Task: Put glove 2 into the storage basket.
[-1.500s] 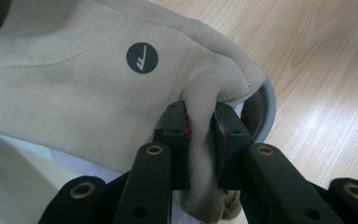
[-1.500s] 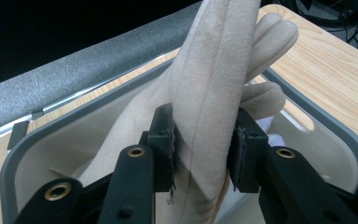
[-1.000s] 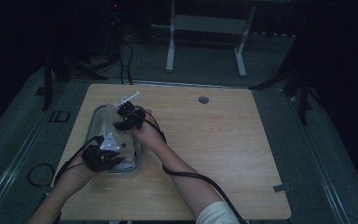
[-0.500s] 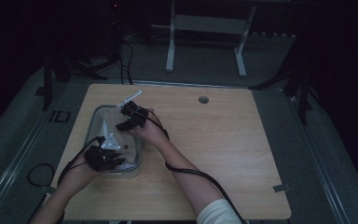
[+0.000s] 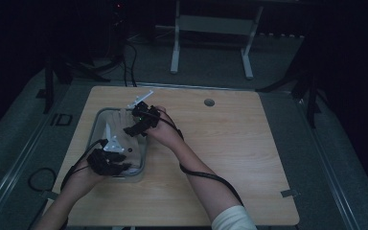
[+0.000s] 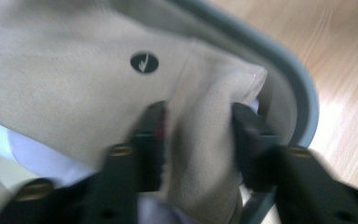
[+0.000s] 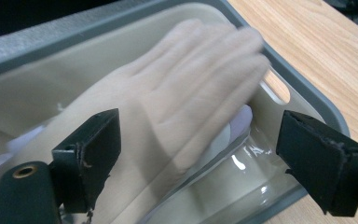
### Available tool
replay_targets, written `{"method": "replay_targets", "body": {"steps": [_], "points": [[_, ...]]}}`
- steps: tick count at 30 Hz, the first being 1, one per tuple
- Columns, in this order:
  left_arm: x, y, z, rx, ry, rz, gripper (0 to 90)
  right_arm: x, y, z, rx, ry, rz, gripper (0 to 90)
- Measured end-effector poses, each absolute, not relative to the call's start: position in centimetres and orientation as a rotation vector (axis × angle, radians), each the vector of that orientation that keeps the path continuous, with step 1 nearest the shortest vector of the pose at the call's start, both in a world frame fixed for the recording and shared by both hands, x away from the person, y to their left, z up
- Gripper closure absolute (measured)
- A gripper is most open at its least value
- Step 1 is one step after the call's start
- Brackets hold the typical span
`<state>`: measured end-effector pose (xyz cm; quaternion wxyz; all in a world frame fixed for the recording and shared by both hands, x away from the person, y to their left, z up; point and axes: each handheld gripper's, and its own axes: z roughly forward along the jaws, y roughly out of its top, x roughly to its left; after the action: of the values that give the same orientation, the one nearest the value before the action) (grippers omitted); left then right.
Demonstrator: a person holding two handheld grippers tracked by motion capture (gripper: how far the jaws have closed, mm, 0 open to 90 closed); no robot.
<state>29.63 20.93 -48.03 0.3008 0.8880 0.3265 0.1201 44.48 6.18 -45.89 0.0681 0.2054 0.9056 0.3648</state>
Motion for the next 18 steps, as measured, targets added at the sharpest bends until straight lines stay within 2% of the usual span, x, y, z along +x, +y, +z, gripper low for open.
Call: {"method": "replay_targets", "body": {"steps": [1,2,7,12,18], "points": [[29.7,21.0,-47.8,2.326,0.867,0.332,47.1,44.4,6.0,-45.7,0.616,2.726,1.111,13.7],[29.7,21.0,-47.7,2.32,0.876,0.341,34.6,44.2,5.7,-45.4,0.613,2.713,1.114,13.8],[29.8,21.0,-46.8,2.256,0.896,0.391,16.0,43.6,4.8,-44.8,0.588,2.698,1.137,13.8],[29.3,20.1,-45.8,2.157,0.863,0.377,14.4,42.7,3.2,-44.3,0.572,2.674,1.172,13.9],[28.9,18.3,-45.7,2.145,0.824,0.362,14.4,42.0,1.5,-44.2,0.576,2.659,1.172,13.9]]}}
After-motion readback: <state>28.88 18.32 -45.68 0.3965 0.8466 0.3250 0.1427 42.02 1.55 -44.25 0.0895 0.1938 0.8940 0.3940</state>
